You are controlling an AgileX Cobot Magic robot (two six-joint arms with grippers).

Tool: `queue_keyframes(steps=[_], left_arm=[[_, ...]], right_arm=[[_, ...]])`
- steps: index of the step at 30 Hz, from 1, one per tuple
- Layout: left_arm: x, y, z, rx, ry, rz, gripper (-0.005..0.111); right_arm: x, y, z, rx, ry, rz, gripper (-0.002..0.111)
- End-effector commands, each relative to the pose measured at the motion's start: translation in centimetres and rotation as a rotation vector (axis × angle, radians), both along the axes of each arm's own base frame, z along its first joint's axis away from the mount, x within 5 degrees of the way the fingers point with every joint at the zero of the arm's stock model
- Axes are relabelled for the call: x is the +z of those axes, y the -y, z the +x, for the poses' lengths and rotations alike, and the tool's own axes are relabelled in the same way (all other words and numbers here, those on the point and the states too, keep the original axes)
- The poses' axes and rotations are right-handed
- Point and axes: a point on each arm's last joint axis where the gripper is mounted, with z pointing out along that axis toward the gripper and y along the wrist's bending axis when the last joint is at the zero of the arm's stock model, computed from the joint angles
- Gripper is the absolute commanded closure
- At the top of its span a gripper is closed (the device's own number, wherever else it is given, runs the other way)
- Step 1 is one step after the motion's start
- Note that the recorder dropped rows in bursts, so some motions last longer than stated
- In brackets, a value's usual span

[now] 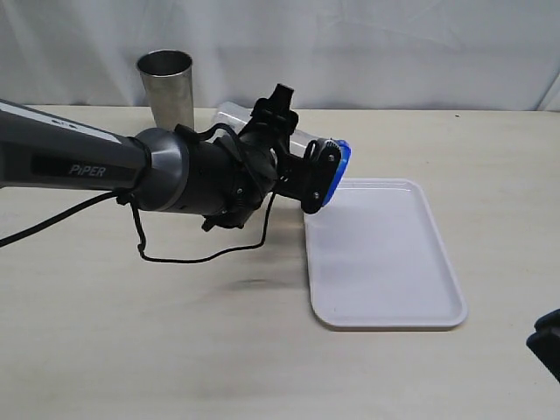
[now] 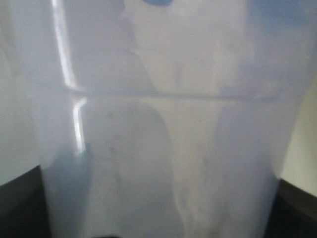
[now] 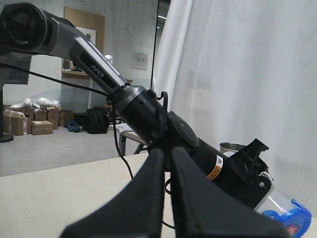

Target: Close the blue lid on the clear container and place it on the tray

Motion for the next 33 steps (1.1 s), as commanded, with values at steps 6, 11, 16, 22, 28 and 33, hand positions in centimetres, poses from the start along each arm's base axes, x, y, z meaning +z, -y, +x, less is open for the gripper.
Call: queue_keyframes(steps=[6, 11, 16, 22, 28, 33], left_arm=[[0.8, 0.9, -0.3, -0.011, -0.068, -0.152, 0.107], [0.3, 2.0, -1.0, 0.010, -0.225, -0.416, 0.107], [0.4, 3.2, -1.5, -0.077, -0.456, -0.631, 0.107], [2.4, 3.2, -0.2, -0.046, -0.753, -1.036, 0.107], [2.6, 3.7, 0.4, -0.176, -0.999, -1.420, 0.107], [-0.6, 4.4, 0.5, -0.308, -1.066, -1.619, 0.107]], right_arm=[[-0.1, 0.0, 0.0, -0.003, 0.005, -0.005, 0.104], [-0.1, 0.0, 0.0, -0.003, 0.005, -0.005, 0.104], [-0.1, 0.0, 0.0, -0.003, 0.005, -0.005, 0.104], [-0.1, 0.0, 0.0, -0.003, 0.005, -0.005, 0.104], [-0.1, 0.0, 0.0, -0.003, 0.005, -0.005, 0.104], [-0.1, 0.0, 0.0, -0.003, 0.005, -0.005, 0.104]])
